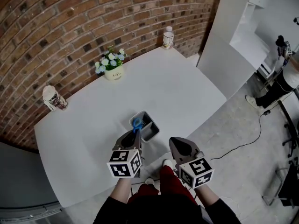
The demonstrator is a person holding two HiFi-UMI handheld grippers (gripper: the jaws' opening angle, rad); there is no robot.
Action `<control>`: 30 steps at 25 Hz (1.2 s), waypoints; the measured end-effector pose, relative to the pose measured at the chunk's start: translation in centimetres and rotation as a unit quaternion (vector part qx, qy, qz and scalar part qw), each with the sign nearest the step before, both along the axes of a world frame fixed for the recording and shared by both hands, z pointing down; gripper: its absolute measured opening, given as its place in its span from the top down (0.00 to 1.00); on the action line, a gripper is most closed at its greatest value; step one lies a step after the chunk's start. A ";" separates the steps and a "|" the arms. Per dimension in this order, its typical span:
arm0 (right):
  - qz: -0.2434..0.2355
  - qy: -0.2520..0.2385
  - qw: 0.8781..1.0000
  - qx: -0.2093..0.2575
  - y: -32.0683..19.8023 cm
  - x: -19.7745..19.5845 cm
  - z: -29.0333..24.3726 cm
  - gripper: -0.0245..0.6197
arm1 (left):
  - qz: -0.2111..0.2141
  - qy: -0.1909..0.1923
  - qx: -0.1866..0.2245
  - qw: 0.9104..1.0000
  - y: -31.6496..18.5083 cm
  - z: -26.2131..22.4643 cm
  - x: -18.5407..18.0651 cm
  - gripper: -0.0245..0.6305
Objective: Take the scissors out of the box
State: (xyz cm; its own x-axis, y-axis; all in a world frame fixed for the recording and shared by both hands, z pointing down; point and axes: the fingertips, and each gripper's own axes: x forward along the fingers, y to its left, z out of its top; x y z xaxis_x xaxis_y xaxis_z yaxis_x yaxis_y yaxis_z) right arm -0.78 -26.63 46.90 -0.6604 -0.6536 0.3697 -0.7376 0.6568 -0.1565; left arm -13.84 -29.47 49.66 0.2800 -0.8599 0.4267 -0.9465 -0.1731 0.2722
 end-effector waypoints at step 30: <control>0.067 -0.009 0.997 0.048 5.3 0.6 -3.4 0.95 | 0.055 -0.032 0.088 0.994 4.7 -6.6 0.4 0.92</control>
